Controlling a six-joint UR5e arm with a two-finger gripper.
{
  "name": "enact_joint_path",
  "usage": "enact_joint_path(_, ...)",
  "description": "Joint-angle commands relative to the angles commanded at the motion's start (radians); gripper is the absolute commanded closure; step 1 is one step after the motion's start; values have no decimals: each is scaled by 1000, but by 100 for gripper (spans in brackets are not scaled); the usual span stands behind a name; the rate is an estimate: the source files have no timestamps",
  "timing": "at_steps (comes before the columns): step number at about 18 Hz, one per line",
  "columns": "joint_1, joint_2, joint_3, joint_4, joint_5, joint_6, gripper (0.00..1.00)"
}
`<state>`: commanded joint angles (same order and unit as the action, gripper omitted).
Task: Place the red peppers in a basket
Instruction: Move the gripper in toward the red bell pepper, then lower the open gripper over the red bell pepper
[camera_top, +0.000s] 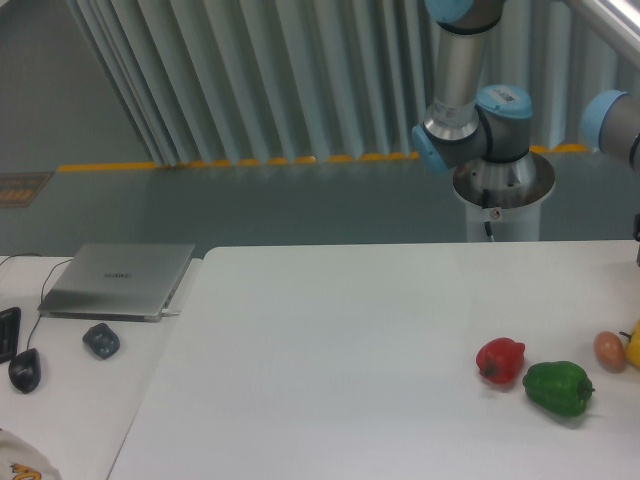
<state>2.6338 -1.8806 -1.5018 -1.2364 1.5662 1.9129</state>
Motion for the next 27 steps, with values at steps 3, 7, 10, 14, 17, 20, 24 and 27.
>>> enact_joint_path(3, -3, 5, -6, 0, -6, -30, 0)
enact_joint_path(7, -32, 8, -6, 14, -27, -104, 0)
enact_joint_path(10, -38, 18, -26, 14, -66, -162, 0)
enact_joint_path(14, -115, 23, -31, 35, -69, -453, 0)
enact_joint_path(17, -166, 14, -31, 64, -71, -627, 0)
enact_joint_path(20, -192, 12, -31, 71, -72, -699, 0)
enact_joint_path(24, -224, 6, -37, 72, -104, -811, 0)
enact_joint_path(27, -265, -24, -37, 112, -137, -949, 0)
